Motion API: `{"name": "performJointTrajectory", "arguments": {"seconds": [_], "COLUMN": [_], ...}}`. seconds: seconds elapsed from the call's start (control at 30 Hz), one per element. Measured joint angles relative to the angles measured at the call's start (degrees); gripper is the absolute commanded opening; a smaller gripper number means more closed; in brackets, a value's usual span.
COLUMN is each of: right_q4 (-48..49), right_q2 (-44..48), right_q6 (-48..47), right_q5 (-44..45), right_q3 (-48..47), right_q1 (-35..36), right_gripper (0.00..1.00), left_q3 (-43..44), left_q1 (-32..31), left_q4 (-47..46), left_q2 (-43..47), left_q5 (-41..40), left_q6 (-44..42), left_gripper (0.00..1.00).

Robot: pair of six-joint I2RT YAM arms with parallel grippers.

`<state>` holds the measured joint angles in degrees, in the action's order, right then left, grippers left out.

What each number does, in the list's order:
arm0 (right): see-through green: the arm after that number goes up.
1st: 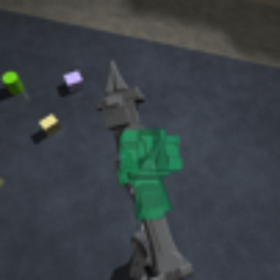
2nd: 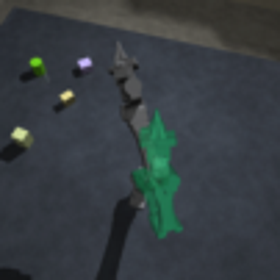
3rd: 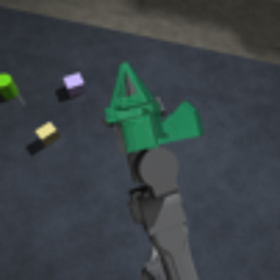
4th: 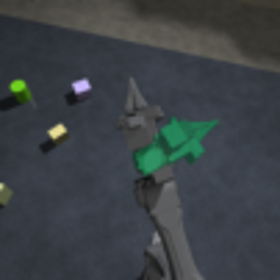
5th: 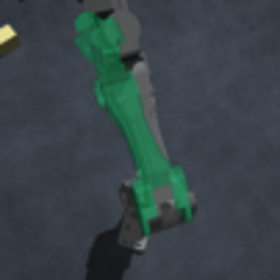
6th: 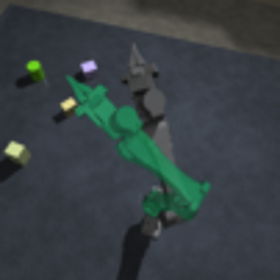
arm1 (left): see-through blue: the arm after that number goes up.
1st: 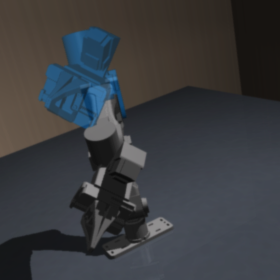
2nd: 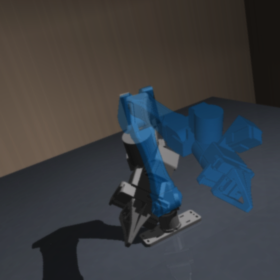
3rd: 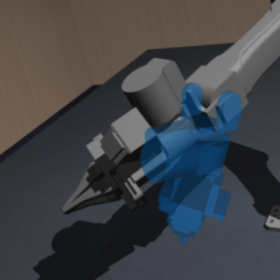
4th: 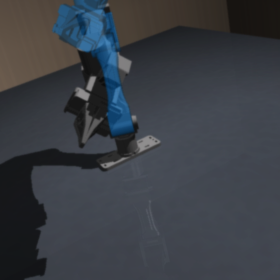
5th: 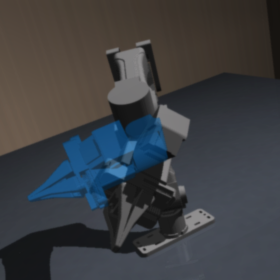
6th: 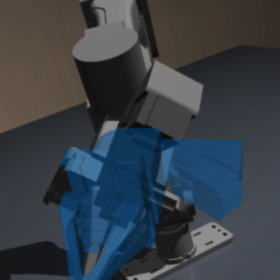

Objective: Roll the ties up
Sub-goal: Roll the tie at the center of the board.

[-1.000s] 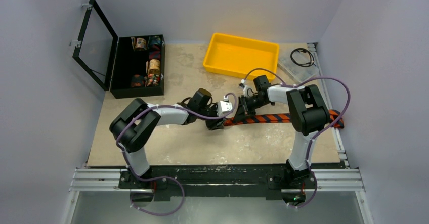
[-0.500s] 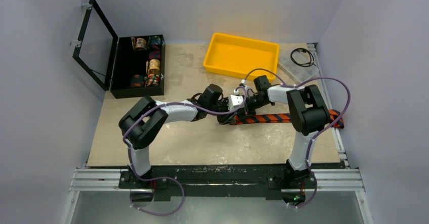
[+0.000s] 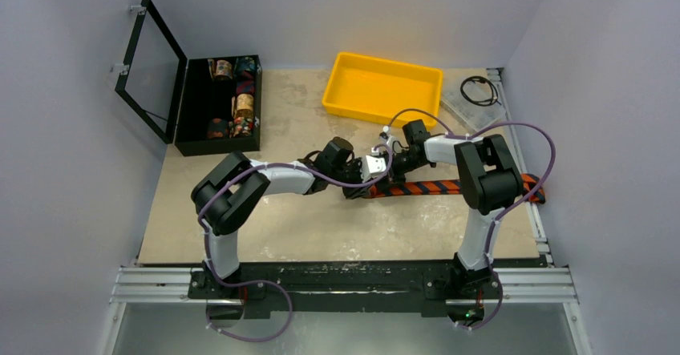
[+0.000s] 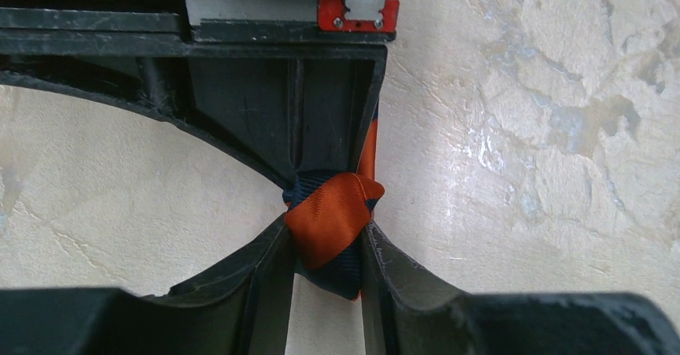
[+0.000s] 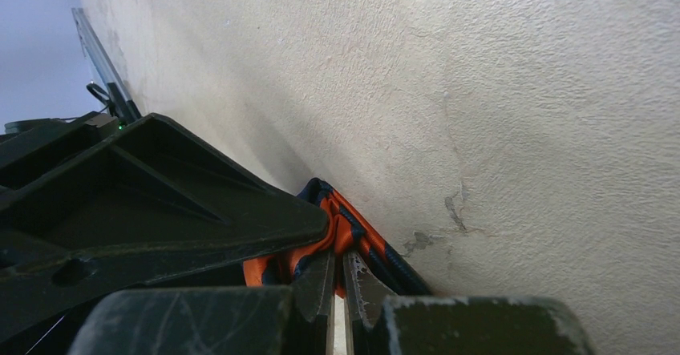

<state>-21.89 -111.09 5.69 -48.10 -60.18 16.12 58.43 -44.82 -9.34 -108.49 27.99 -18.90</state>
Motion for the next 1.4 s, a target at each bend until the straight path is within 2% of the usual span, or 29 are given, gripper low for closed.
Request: {"name": "performJointTrajectory", "arguments": {"seconds": [0.2, 0.67, 0.83, 1.07, 1.17, 1.23, 1.4], "right_q4": [-0.4, -7.1, -6.6, -4.0, -3.6, -3.4, -3.7], "right_q2": [0.3, 8.4, 8.2, 4.9, 3.4, 3.0, 2.1], "right_q6": [0.1, -3.2, -2.6, -1.3, -1.1, -0.9, -2.0], "right_q5": [-0.3, 0.0, -1.2, -2.6, -3.1, -3.9, -3.3], "right_q3": [-0.1, -0.2, -0.2, -0.2, -0.2, -0.2, -0.7], "right_q1": [-0.4, -4.1, -3.4, -1.9, -1.6, -1.5, -1.4], "right_gripper": [0.19, 0.43, 0.45, 0.37, 0.20, 0.02, 0.00], "left_q3": [-0.6, 1.0, 1.9, 2.6, 2.8, 2.8, 2.8], "left_q1": [-0.4, -0.7, -0.7, -0.7, -0.7, -0.7, -0.7], "left_q4": [0.7, 4.4, 6.2, 7.4, 7.6, 7.7, 7.8], "left_q2": [0.3, 0.3, 0.2, 0.0, 0.0, -0.1, -0.1], "left_q5": [-1.7, -3.2, -3.5, -3.6, -3.6, -3.6, -3.3], "left_q6": [-2.4, -3.1, -2.9, -2.7, -2.7, -2.7, -2.7], "left_gripper": [0.29, 0.28, 0.28, 0.28, 0.29, 0.30, 0.55]}}
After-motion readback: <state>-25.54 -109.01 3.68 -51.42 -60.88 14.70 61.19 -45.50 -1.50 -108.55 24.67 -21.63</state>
